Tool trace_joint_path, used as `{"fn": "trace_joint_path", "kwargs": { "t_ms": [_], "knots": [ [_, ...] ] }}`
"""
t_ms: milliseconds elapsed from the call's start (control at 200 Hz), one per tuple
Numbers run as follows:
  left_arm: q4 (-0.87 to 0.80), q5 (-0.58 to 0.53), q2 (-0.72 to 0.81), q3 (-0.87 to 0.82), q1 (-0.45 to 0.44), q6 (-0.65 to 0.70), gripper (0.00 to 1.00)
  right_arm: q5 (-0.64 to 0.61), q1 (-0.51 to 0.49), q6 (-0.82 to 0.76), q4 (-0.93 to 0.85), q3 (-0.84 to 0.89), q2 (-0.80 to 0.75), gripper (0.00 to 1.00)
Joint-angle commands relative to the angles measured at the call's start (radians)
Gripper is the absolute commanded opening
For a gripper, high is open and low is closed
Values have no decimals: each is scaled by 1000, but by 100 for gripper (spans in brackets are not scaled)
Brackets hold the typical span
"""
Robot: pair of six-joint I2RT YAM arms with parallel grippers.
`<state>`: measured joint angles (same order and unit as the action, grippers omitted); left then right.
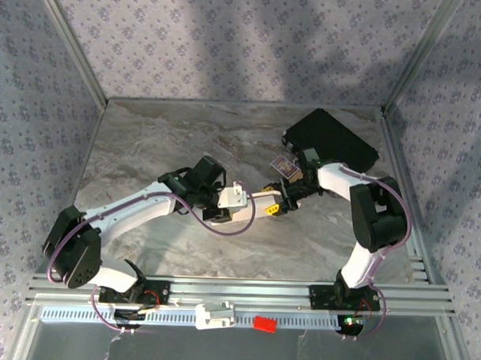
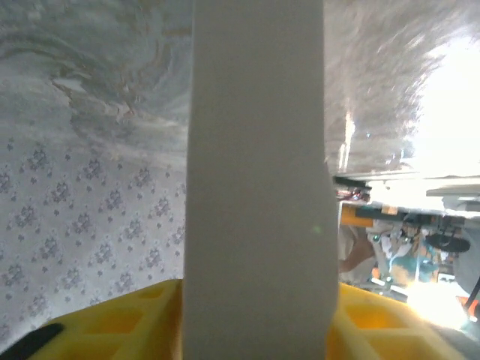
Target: Fold the paper box
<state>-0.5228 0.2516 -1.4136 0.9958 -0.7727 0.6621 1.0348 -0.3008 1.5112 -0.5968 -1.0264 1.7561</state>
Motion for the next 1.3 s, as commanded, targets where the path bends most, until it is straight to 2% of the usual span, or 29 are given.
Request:
{"fn": "trace_joint_path", "kwargs": {
  "t_ms": [0,40,95,295,365,440,505,555,640,695,750,860,944,1129,1299],
  "knots": [
    [-49,68,-24,21,17,5,42,-57,30,-84,-121,-43,13,54],
    [-66,86,-31,30,23,10,38,-66,40,-126,-166,-70,14,58],
    [-78,95,-40,43,26,7,38,-80,56,-168,-211,-97,6,61],
    [-83,94,-52,60,28,4,36,-203,127,-349,-399,-256,-77,64],
    [-81,96,-52,63,30,2,36,-309,150,-471,-486,-327,-122,60],
    [-81,99,-53,62,33,1,36,-484,159,-649,-530,-383,-202,48],
    [-83,102,-55,62,33,1,36,-678,126,-819,-481,-386,-303,44],
    [-86,102,-56,63,35,2,36,-803,61,-968,-396,-343,-398,41],
    [-94,103,-53,64,37,5,37,-908,-70,-1276,-288,-250,-536,36],
    [-97,103,-53,61,38,8,37,-882,-125,-1435,-245,-193,-590,36],
    [-98,104,-54,61,39,11,37,-873,-156,-1530,-261,-176,-598,37],
    [-102,106,-54,62,43,13,37,-884,-174,-1660,-406,-250,-500,35],
    [-105,109,-55,64,46,15,37,-861,-181,-1739,-504,-318,-418,40],
    [-114,118,-64,71,51,19,37,-789,-191,-1786,-560,-389,-341,49],
    [-118,121,-64,75,53,24,37,-783,-205,-1787,-562,-405,-301,51]
  ]
}}
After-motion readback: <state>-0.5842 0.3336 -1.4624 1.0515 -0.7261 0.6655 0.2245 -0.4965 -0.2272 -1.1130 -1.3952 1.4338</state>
